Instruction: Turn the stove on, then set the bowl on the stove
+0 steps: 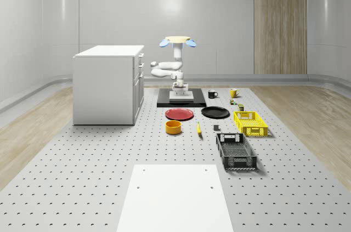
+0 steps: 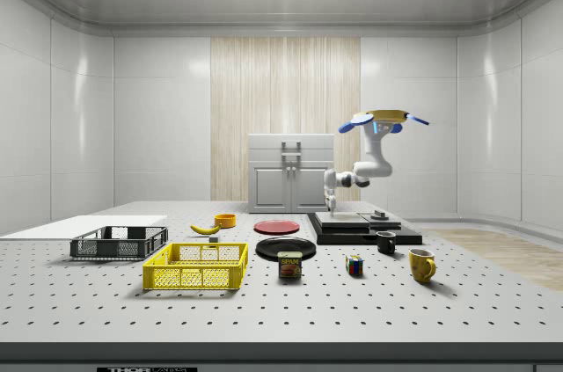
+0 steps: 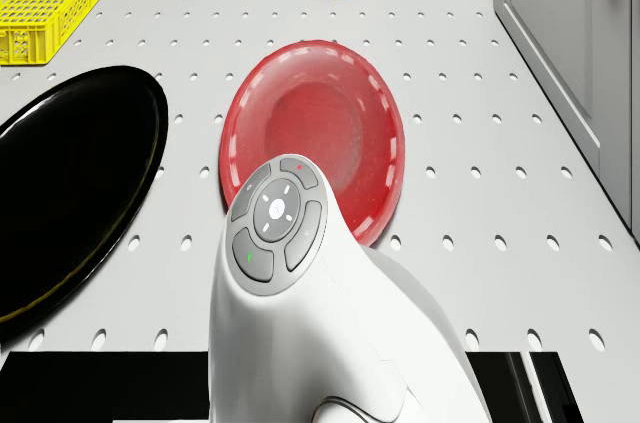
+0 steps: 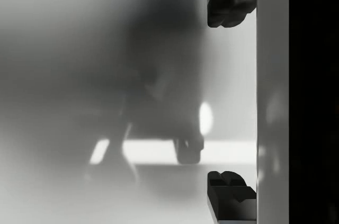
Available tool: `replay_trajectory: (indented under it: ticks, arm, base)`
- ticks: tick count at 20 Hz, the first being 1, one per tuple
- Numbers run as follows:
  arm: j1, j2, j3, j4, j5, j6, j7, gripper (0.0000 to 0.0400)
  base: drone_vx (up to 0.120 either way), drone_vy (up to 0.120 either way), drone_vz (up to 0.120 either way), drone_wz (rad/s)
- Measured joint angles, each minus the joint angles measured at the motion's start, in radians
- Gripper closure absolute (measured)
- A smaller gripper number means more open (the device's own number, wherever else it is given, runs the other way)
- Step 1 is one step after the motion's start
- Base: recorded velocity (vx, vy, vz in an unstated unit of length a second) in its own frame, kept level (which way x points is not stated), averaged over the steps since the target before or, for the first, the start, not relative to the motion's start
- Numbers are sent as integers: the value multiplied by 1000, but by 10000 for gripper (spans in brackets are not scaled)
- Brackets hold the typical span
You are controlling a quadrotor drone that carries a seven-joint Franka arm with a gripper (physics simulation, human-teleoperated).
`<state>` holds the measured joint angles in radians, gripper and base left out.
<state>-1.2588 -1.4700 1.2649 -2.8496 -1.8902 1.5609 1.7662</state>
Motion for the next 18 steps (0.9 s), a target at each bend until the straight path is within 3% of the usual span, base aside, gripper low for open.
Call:
replay_trajectory:
  ticks: [18]
  arm:
    - [-3, -10, 2, 1, 4, 9, 3, 0]
  base:
    - [120, 0, 0, 0]
